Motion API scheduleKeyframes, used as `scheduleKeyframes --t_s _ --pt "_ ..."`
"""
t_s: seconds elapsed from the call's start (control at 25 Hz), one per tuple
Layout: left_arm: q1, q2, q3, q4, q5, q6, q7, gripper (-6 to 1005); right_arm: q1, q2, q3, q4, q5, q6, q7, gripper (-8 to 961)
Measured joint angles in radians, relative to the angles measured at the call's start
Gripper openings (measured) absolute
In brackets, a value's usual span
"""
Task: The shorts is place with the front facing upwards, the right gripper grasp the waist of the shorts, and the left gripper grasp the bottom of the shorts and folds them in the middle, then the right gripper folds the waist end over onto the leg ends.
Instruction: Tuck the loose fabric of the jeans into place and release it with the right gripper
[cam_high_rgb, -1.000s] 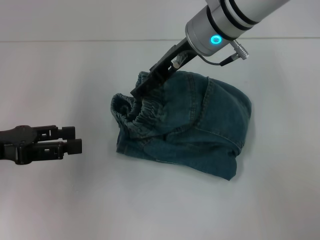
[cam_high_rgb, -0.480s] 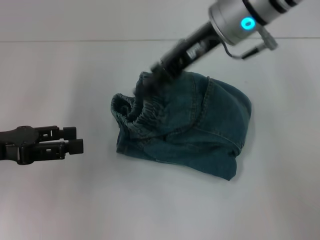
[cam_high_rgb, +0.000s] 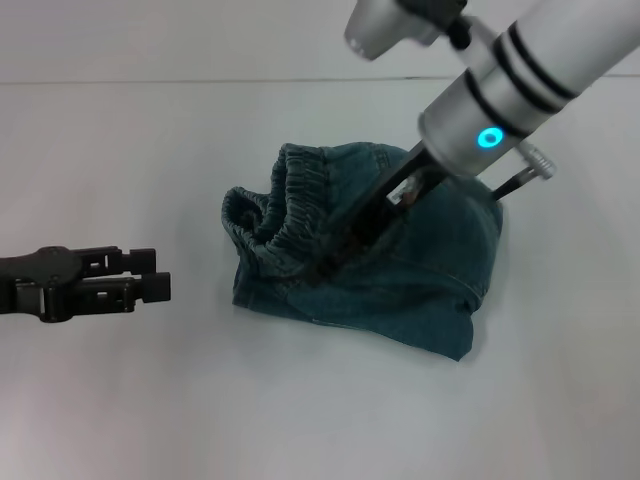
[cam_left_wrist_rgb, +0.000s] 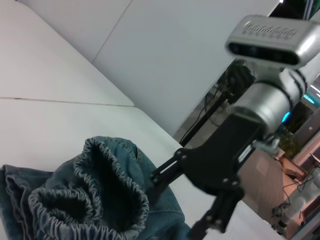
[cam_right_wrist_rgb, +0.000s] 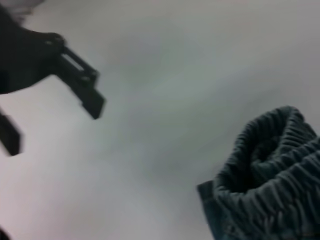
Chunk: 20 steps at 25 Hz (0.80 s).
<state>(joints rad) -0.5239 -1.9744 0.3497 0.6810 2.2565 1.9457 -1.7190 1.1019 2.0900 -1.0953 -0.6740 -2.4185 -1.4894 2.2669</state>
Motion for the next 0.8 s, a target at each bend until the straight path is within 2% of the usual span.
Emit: scheduleKeyframes --t_s 0.12,0.44,0.8 --pt "0.0 -0.001 0.001 -0.002 0.0 -0.003 0.0 776 0.009 0.006 -0.015 0.043 0.006 0.061 0.0 944" --pt "0.001 -0.004 0.004 -0.016 0.0 -0.021 0.006 775 0.029 0.007 -0.028 0.08 0.05 0.204 0.0 944" --pt "0.005 -0.005 0.005 -0.027 0.005 -0.039 0.009 776 0.087 0.012 -0.038 0.151 0.058 0.365 -0.003 944"
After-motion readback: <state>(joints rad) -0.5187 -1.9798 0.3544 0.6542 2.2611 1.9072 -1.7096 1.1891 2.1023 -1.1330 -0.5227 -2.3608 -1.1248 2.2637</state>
